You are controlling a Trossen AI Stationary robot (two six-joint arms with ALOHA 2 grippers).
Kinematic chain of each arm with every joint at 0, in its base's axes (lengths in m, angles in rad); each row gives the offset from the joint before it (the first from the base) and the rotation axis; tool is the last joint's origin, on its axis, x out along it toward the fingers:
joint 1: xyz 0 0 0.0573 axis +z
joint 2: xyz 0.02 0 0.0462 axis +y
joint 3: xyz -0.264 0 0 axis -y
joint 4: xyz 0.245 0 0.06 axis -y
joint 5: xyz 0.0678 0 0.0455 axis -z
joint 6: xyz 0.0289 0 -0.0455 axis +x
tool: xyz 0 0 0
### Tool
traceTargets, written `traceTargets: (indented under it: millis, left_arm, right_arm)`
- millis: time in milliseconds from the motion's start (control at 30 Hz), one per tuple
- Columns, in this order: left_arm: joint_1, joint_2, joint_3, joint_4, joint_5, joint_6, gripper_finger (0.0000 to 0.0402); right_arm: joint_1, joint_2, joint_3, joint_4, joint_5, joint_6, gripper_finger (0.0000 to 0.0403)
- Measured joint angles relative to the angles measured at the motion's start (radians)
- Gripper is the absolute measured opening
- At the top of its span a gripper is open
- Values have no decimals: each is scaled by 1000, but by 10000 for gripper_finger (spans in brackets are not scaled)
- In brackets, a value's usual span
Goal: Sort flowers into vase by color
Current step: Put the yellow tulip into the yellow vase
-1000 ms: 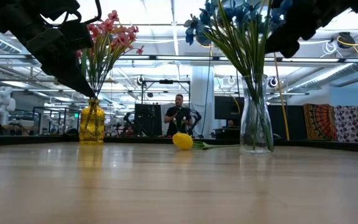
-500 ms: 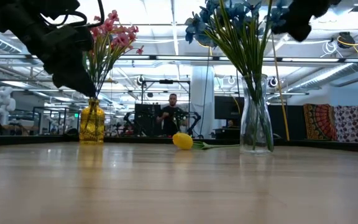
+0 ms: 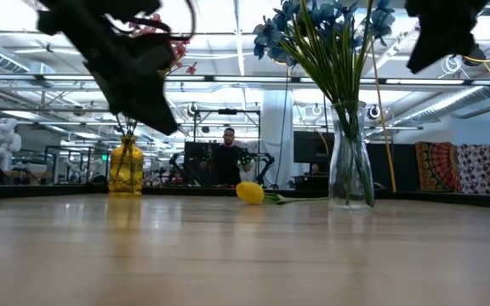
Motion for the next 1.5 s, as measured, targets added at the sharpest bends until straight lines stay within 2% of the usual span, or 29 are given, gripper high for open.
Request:
traceTargets:
  millis: [167,367,533,733,867,1133,1267,1500]
  left_arm:
    - [40,178,146,-81,-6,-7,114]
    - [127,347,295,-199,10,-186,114]
    - [193,437,390,-202,83,-236,114]
    - [251,541,534,-202,87,-236,114]
    - [281,643,656,-227,124,-225,114]
    - [294,818,852,-231,170,-97,114]
    - [295,869,890,-198,169,-27,114]
    - [287,929,892,-161,172,-15,114]
  right_arm:
    - [-22,0,0,-72,0,79,105]
    - [-25,0,0,-62,0,19,105]
    - [-25,0,0,-60,1,-20,105]
    - [-25,-1,0,-60,1,-27,105]
    - [-25,-1,0,-59,0,-45,105]
    - [-25,-1,0,-59,0,-46,105]
    - [-25,-1,0,-59,0,-46,105]
    - [-24,-1,0,-59,0,-50,105]
